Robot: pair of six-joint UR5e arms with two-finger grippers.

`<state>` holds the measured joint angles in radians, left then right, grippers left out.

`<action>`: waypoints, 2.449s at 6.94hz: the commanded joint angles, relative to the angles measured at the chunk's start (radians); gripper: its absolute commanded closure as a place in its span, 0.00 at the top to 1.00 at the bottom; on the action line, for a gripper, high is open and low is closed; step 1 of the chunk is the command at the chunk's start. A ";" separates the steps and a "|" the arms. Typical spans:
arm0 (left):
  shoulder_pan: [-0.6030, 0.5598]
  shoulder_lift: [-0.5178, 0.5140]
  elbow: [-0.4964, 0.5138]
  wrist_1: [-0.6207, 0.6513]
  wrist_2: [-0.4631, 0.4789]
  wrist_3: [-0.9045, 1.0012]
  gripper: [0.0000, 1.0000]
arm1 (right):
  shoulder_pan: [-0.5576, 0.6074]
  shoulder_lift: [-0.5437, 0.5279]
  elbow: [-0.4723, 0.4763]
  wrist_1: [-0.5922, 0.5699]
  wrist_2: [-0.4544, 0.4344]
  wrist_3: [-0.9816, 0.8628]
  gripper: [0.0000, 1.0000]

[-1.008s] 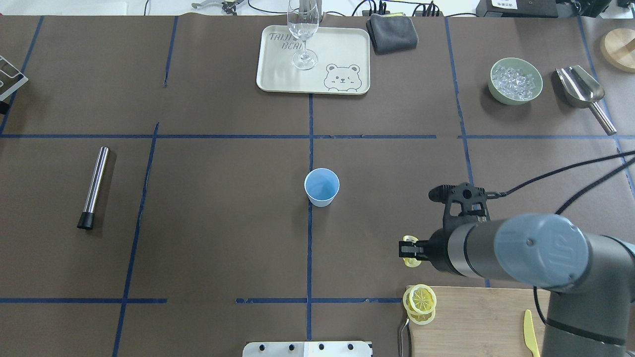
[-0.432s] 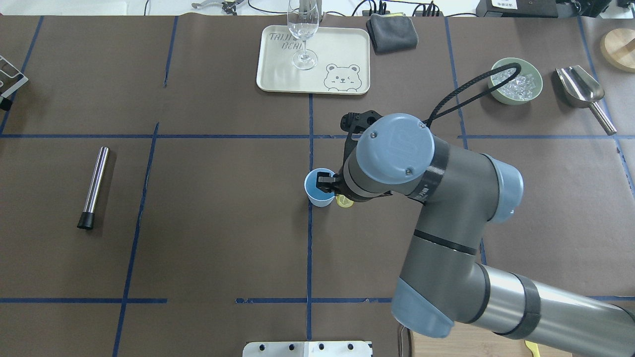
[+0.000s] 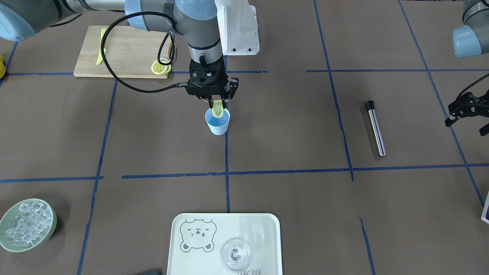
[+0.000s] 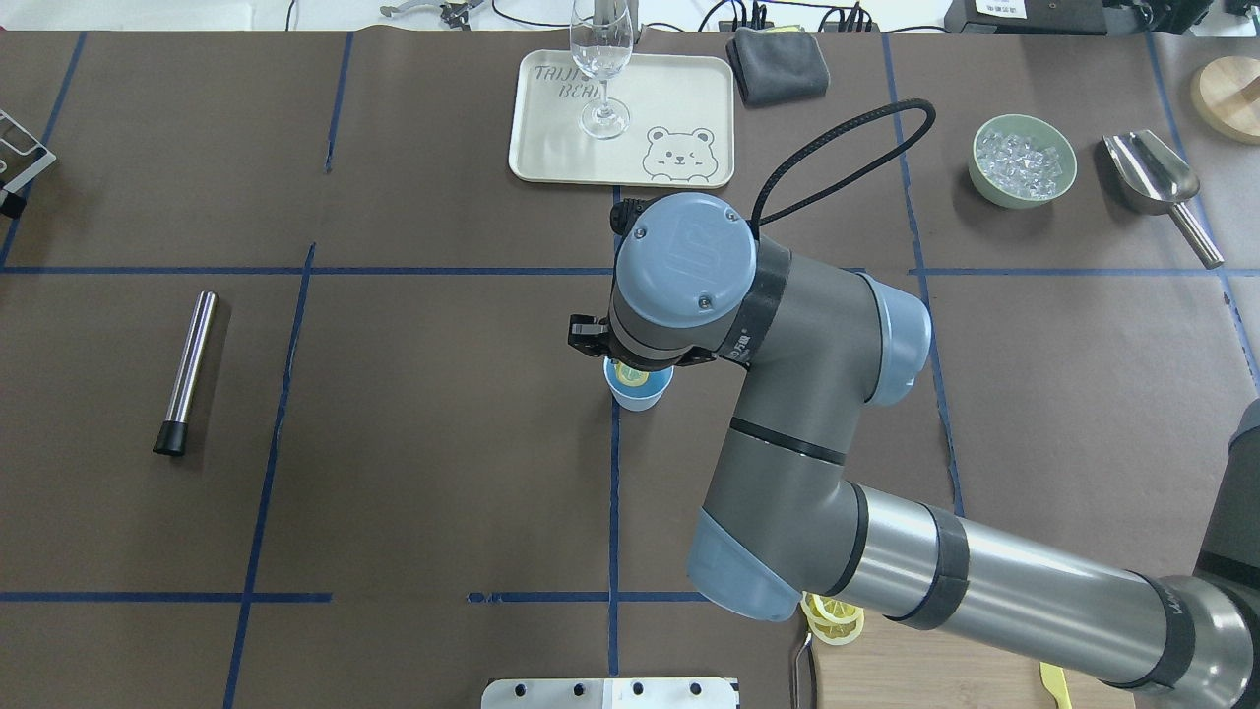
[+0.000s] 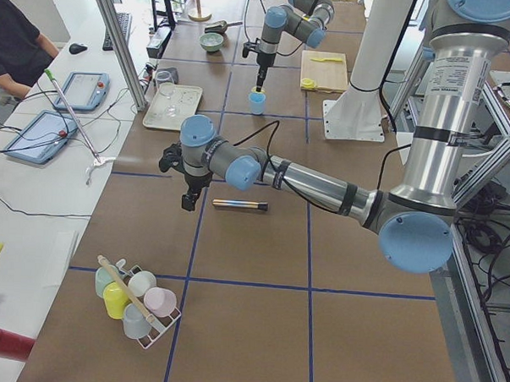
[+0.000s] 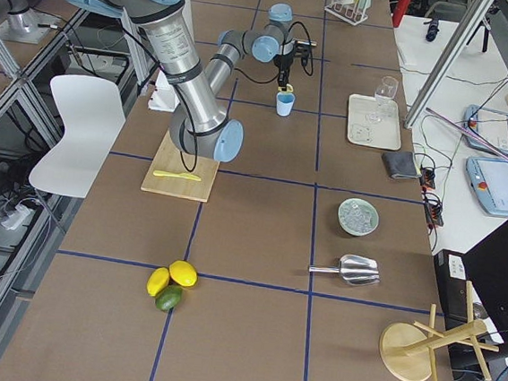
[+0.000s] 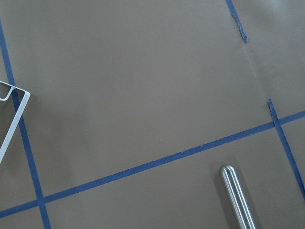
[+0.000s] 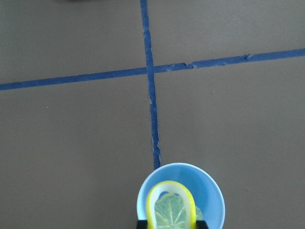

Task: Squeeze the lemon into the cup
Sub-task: 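Open the right gripper to drop the lemon slice into the cup, then retract the right arm toward rest while the left gripper reaches the steel muddler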

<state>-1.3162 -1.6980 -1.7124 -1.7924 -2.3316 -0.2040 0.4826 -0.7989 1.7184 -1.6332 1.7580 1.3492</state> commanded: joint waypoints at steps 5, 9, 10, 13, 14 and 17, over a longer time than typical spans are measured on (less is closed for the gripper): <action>0.000 0.000 0.000 -0.001 -0.002 0.000 1.00 | 0.004 -0.011 -0.033 0.003 0.003 -0.010 0.92; 0.000 -0.008 0.007 0.001 -0.002 -0.005 1.00 | 0.029 -0.002 -0.027 0.000 0.014 -0.010 1.00; 0.024 -0.053 0.045 -0.001 0.000 -0.071 1.00 | 0.086 -0.026 -0.022 -0.002 0.070 -0.019 1.00; 0.201 -0.074 0.048 0.001 0.029 -0.306 1.00 | 0.282 -0.211 0.088 -0.007 0.216 -0.316 1.00; 0.239 -0.072 0.060 0.005 0.061 -0.317 1.00 | 0.347 -0.279 0.107 -0.004 0.251 -0.434 1.00; 0.314 -0.065 0.089 0.018 0.058 -0.386 1.00 | 0.624 -0.468 0.075 0.001 0.397 -0.913 1.00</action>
<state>-1.0437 -1.7640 -1.6428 -1.7773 -2.2741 -0.5482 0.9840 -1.1882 1.8127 -1.6322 2.0944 0.6469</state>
